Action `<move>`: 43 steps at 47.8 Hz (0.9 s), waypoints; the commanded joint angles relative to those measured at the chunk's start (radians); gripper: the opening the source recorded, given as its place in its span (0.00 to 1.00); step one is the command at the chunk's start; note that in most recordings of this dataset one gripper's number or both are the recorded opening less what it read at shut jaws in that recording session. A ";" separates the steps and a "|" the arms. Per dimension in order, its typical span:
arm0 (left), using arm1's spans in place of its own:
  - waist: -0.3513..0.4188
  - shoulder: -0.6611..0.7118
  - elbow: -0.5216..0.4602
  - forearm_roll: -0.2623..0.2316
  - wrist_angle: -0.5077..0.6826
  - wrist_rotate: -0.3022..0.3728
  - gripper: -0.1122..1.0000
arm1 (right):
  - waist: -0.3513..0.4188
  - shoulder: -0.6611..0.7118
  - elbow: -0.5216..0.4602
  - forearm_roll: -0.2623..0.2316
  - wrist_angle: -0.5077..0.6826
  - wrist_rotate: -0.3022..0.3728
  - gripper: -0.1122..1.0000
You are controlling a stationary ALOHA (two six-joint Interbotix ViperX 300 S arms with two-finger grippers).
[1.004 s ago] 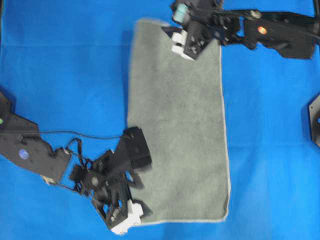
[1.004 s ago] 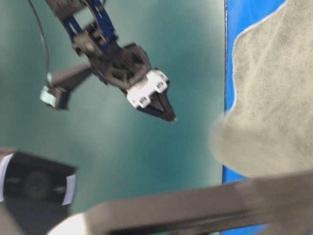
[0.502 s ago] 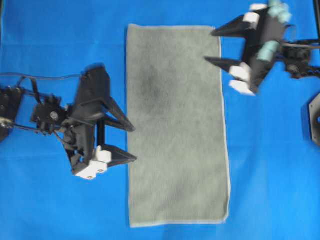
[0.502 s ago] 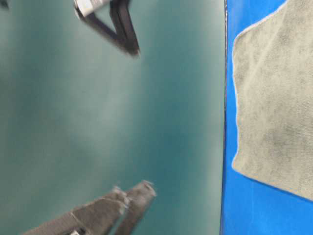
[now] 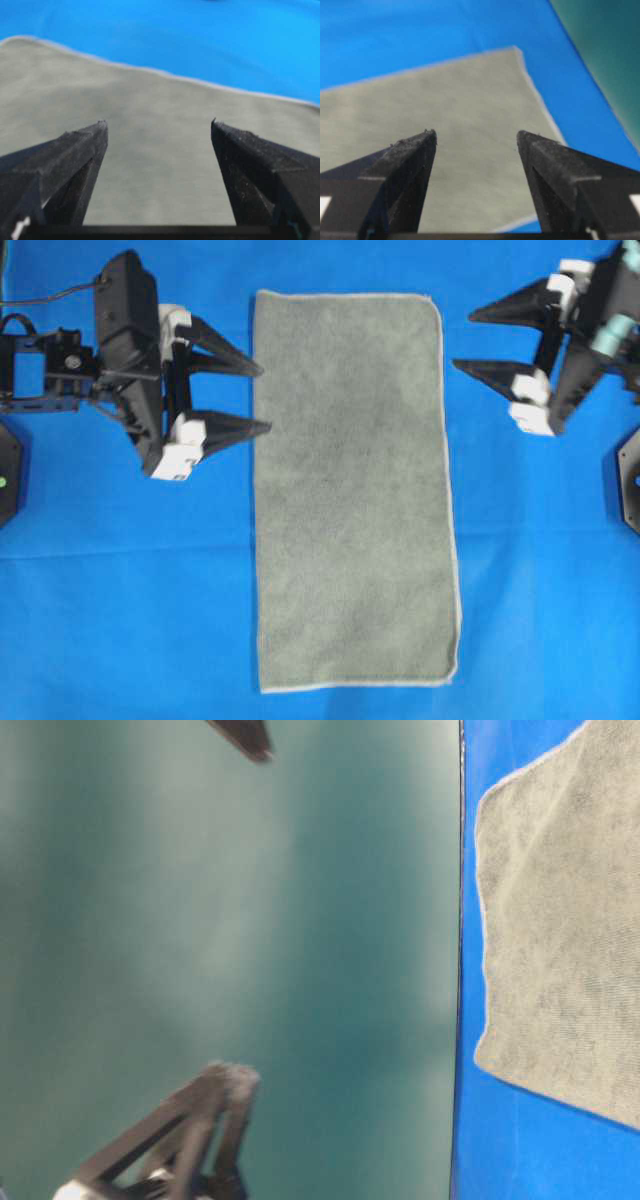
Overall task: Fold a large towel.
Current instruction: 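Grasp the towel's top edge corners with both grippers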
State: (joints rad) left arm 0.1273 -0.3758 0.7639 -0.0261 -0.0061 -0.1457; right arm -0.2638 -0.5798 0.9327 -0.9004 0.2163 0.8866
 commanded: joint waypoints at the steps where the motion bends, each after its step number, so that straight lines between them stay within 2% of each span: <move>1: 0.058 0.026 -0.008 0.003 -0.008 0.018 0.81 | -0.058 0.083 -0.049 0.003 -0.002 -0.008 0.69; 9: 0.164 0.127 -0.006 0.003 -0.021 0.080 0.81 | -0.135 0.281 -0.127 -0.026 -0.002 -0.034 0.69; 15: 0.239 0.219 -0.003 0.003 -0.058 0.095 0.81 | -0.195 0.428 -0.178 -0.034 -0.008 -0.061 0.69; 22: 0.319 0.356 -0.005 0.002 -0.126 0.103 0.81 | -0.227 0.554 -0.224 -0.034 -0.025 -0.092 0.69; 31: 0.377 0.488 -0.018 0.003 -0.225 0.104 0.81 | -0.262 0.670 -0.278 -0.035 -0.100 -0.104 0.69; 43: 0.433 0.584 -0.032 -0.003 -0.247 0.104 0.81 | -0.311 0.781 -0.328 -0.054 -0.123 -0.140 0.69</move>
State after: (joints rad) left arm 0.5476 0.2102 0.7563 -0.0261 -0.2408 -0.0445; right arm -0.5645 0.2025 0.6320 -0.9511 0.0997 0.7501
